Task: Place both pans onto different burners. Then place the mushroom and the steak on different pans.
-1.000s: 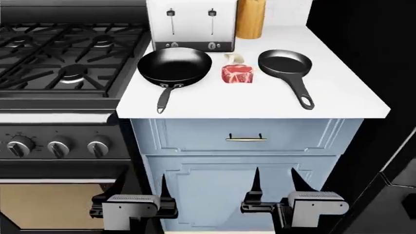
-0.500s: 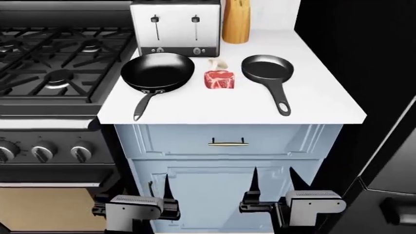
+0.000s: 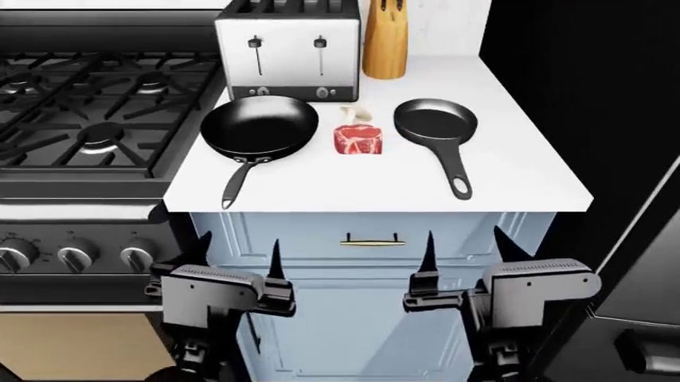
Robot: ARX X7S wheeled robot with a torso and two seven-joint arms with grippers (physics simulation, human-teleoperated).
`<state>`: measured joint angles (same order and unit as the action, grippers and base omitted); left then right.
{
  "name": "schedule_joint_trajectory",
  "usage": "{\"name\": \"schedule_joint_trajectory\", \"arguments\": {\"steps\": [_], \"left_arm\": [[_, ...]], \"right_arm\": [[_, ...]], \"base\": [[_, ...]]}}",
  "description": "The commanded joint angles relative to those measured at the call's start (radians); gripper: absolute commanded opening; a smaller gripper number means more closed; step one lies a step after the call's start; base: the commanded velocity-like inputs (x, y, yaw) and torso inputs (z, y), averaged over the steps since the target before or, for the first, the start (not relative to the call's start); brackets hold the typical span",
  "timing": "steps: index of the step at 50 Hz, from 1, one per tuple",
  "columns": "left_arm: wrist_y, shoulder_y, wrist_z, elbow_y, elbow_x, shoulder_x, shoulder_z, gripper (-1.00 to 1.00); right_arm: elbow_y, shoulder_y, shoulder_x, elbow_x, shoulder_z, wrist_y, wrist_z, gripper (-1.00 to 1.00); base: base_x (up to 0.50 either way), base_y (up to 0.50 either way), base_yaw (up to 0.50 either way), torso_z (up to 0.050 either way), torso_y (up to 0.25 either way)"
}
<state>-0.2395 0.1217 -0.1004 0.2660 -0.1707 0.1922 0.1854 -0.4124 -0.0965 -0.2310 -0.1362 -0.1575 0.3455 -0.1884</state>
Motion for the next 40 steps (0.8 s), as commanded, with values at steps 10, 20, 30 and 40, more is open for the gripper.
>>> {"name": "schedule_joint_trajectory", "arguments": {"steps": [10,20,30,40], "left_arm": [[-0.688,0.327,-0.038,0.341,-0.347,0.022,-0.11,1.0],[-1.289,0.596,-0.169,0.472,-0.634,-0.011,-0.348,1.0],[-1.307,0.632,-0.516,0.445,-1.185,0.08,-0.472,1.0],[-1.258,0.611,-0.524,0.442,-1.21,0.118,-0.459,1.0]], "right_arm": [[-0.453,-0.295,-0.074,-0.321,0.137,0.714,0.069,1.0],[-0.417,-0.656,-0.111,-0.986,0.371,1.224,-0.361,1.0],[-0.277,-0.91,-0.35,-1.935,0.082,1.0,-1.109,1.0],[-0.295,-0.883,-0.337,-1.911,0.154,0.972,-1.06,1.0]], "base": [[0.0,0.0,0.0,0.028,0.0],[0.0,0.0,0.0,0.0,0.0],[0.0,0.0,0.0,0.0,0.0],[0.0,0.0,0.0,0.0,0.0]]}}
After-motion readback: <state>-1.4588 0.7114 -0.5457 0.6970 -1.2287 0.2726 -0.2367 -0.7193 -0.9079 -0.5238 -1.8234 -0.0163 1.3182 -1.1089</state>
